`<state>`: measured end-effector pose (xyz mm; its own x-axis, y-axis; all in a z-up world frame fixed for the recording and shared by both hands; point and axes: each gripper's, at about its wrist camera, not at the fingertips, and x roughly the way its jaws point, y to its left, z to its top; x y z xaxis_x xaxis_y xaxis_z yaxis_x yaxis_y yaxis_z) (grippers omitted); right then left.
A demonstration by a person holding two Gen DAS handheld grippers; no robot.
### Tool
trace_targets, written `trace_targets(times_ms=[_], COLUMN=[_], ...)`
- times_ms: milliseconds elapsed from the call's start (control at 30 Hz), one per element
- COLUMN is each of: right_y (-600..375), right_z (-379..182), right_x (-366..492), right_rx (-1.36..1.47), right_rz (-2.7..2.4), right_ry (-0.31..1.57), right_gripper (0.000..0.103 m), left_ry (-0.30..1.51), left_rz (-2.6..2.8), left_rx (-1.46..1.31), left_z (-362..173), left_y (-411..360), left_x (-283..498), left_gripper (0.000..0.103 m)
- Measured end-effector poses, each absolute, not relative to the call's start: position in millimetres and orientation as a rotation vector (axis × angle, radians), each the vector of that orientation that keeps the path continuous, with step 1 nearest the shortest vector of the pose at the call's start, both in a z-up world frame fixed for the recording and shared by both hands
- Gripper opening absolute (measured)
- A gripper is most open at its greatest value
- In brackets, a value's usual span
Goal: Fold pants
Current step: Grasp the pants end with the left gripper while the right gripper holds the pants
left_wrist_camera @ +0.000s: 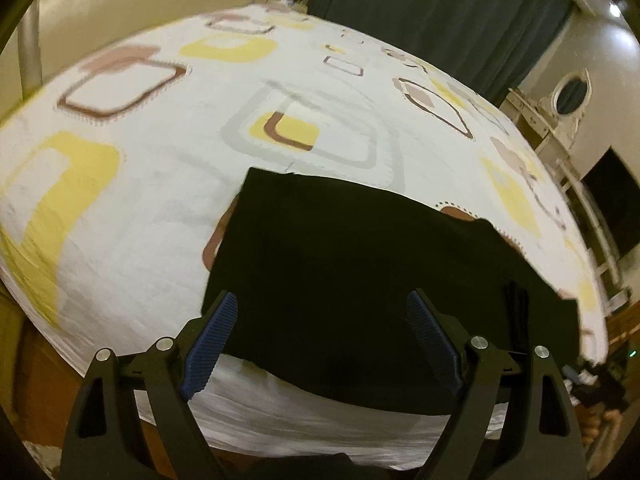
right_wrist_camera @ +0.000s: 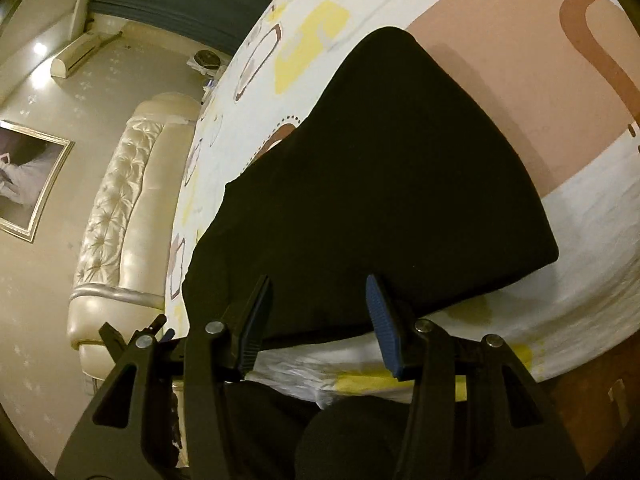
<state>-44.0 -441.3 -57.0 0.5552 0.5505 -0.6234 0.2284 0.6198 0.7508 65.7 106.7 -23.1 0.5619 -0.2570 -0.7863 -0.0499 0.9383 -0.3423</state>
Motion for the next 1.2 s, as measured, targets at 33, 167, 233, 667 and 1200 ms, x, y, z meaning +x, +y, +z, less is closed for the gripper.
trace_targets(times_ms=[33,167,233,667,1200], right_y=[-439.7,-431.3,-430.7,-420.6,-415.3], right_z=[-56.9,-56.4,-57.3,-57.7,-54.6], right_x=[-45.8,-42.8,-43.3,-39.4,-37.7], right_rx=[0.911,0.886,0.893,0.872,0.859], right_rz=[0.227,0.234,0.242,0.236,0.265], right_ry=[0.994,0.995,0.991,0.979,0.943], right_gripper=[0.048,0.049,0.052,0.060,0.079], left_ry=[0.981,1.019,1.017,1.116,1.133], left_rz=[-0.140,-0.202,-0.204,-0.415,-0.442], left_rx=[-0.383,-0.596,-0.643,-0.736,-0.829], left_z=[-25.5,-39.9,-44.9,-89.2,-95.0], left_y=[113.0,150.7,167.8,181.0,171.0], left_x=[68.1,79.6,84.9,115.7,120.1], left_gripper=[0.085,0.085,0.085,0.076,0.014])
